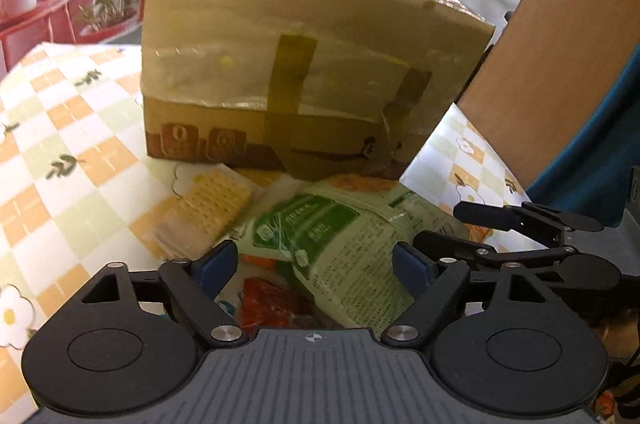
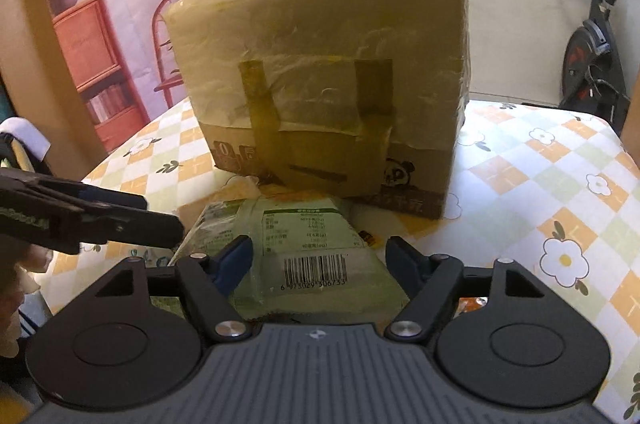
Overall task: Organize snacks
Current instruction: 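Reach the left tool to the green bag while the right tool reaches the same bag, then close the left tool on the green bag and lift it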
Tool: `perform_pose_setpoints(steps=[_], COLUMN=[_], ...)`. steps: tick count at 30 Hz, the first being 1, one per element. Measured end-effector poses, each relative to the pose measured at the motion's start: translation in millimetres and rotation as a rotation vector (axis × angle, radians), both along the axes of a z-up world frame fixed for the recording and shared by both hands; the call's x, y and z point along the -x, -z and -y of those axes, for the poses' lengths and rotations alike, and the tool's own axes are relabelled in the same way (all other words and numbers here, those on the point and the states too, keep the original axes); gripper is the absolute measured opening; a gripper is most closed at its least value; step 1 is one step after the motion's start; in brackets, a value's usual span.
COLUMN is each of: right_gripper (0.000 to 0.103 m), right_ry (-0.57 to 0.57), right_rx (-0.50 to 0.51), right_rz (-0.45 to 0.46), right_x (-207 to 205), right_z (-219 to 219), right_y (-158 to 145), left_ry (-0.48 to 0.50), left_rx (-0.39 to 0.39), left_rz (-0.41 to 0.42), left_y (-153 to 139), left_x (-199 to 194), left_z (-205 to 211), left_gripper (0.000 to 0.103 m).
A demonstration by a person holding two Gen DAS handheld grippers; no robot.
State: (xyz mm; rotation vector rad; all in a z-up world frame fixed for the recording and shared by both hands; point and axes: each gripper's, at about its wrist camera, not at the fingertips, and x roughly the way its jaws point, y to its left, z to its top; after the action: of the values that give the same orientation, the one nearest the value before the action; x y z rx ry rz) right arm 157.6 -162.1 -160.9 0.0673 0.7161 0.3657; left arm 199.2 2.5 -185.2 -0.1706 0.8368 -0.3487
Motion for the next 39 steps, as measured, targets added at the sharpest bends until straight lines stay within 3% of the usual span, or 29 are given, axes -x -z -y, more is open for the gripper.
perform_pose_setpoints(steps=[8, 14, 18, 22, 25, 28, 33, 35, 39], right_gripper=[0.078, 0.078, 0.078, 0.087, 0.087, 0.083, 0.073, 0.05, 0.04], right_ry=[-0.026, -0.057, -0.061, -0.037, -0.039, -0.063, -0.069, -0.059, -0.078], right_rx=[-0.021, -0.024, -0.037, -0.059, -0.092, -0.107, -0.127, -0.123, -0.137], right_rz=[-0.001, -0.001, -0.013, -0.042, -0.058, -0.059, -0.059, -0.064, -0.08], right_x=[-8.6, -10.4, -14.2, -19.9, -24.3, -25.4, -23.8, -22.7, -18.3], right_z=[3.2, -0.2, 2.1, 5.5, 8.8, 7.0, 8.1, 11.3, 13.4], right_y=[0.3, 3.0, 4.5, 7.7, 9.7, 10.7, 9.7, 8.0, 6.9], left_ry=[0.01, 0.047, 0.059, 0.062, 0.063, 0.068, 0.053, 0.045, 0.038], left_rx=[0.07, 0.08, 0.101, 0.111, 0.123, 0.136, 0.136, 0.138, 0.116], left_rz=[-0.048, -0.074, -0.078, -0.079, -0.08, -0.074, -0.066, -0.062, -0.04], left_y=[14.2, 22.3, 26.2, 27.6, 28.1, 26.5, 23.8, 22.0, 16.3], left_x=[-4.7, -6.4, -6.9, -7.2, -7.8, -7.2, -6.3, -5.4, -1.5], left_z=[1.0, 6.3, 6.6, 7.1, 5.5, 3.9, -0.5, -3.2, -4.4], left_gripper=[0.081, 0.078, 0.072, 0.07, 0.067, 0.058, 0.052, 0.052, 0.052])
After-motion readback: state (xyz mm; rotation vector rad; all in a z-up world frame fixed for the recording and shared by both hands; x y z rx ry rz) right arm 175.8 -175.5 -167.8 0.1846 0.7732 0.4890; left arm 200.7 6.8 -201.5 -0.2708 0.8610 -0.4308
